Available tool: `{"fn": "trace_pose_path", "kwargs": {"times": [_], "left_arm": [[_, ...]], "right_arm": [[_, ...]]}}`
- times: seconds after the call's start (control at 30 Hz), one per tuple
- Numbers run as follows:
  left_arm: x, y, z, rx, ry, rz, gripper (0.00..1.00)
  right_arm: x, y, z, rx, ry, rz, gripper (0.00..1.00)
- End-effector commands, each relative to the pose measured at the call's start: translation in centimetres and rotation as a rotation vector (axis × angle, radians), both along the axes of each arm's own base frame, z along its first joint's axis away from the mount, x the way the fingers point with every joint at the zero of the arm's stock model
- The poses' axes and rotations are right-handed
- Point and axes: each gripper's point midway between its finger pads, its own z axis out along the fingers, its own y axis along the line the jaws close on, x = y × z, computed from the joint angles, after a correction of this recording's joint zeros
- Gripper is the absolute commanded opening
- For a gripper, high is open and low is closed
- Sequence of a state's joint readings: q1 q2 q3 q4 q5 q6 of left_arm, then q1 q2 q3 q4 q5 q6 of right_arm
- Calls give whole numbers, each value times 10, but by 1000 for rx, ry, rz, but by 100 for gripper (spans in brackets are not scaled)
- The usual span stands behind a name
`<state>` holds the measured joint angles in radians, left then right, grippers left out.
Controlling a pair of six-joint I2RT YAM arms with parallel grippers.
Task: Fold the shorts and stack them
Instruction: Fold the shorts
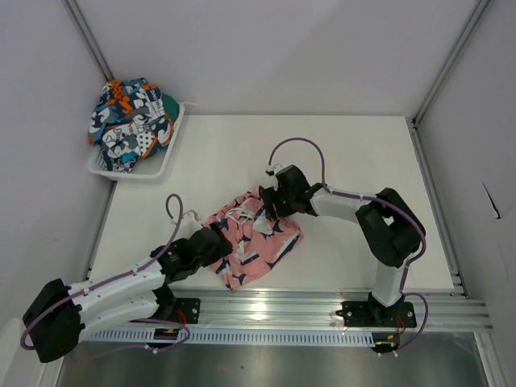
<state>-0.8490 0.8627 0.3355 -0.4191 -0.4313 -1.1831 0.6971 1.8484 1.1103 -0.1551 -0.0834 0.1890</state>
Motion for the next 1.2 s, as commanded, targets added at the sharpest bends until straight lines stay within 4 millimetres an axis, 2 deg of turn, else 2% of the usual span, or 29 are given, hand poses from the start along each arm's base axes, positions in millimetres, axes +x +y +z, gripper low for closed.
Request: {"fn": "trace_pose_path", "kwargs": {"times": [0.0,0.07,0.13,0.17,0.23,0.27,0.3,0.33,0.37,0.4,0.43,0.47,0.5,0.53,0.57,0.6,0.7,0.73,0.8,0.97,1.17], "left_arm": [[15,-12,7,-25,-61,5,97],[18,-11,3,-17,-70,5,94],[20,-8,-1,5,-76,2,85],[25,-11,2,-7,-97,-3,82],[33,-8,3,15,-110,-19,69],[37,-14,6,-13,-120,-44,63],[40,-15,7,3,-127,-89,53],[48,-10,5,8,-115,-81,50],[55,-14,9,-6,-126,-93,45],[58,-21,12,-12,-129,-161,34],[62,-19,6,1,-111,-177,28],[74,-28,17,-23,-155,-206,20],[81,-33,22,-13,-172,-261,18],[85,-37,17,-1,-162,-296,15],[86,-39,15,10,-152,-327,8],[99,-46,29,15,-180,-356,0],[117,-65,32,8,-196,-456,0],[114,-75,31,-24,-188,-515,0],[123,-85,29,-26,-176,-555,0],[124,-75,17,-88,-127,-525,0],[126,-62,6,-147,-85,-488,0]], "right_arm": [[-11,-3,-15,-7,52,14,63],[-13,-2,-13,4,54,18,53],[-15,-1,-12,17,55,20,41],[-15,-2,-11,24,59,10,31],[-18,-3,-12,27,67,0,21],[-18,-3,-11,33,71,-18,8],[-18,-5,-10,37,69,-32,6],[-18,-6,-9,43,70,-45,3],[-24,-11,-9,49,75,-62,1],[-23,-10,-7,75,75,-100,0],[-26,-13,-7,82,79,-123,0],[-30,-19,-7,90,73,-155,0],[-34,-22,-7,111,93,-204,0],[-37,-24,-6,128,94,-229,0],[-51,-36,-17,114,125,-266,0],[-52,-42,-10,142,121,-355,0],[-68,-56,-11,136,110,-470,0],[-71,-57,-9,130,98,-485,0],[-74,-67,-6,85,50,-527,0],[-64,-95,-14,69,109,-583,0],[-62,-107,-22,43,117,-604,0]]}}
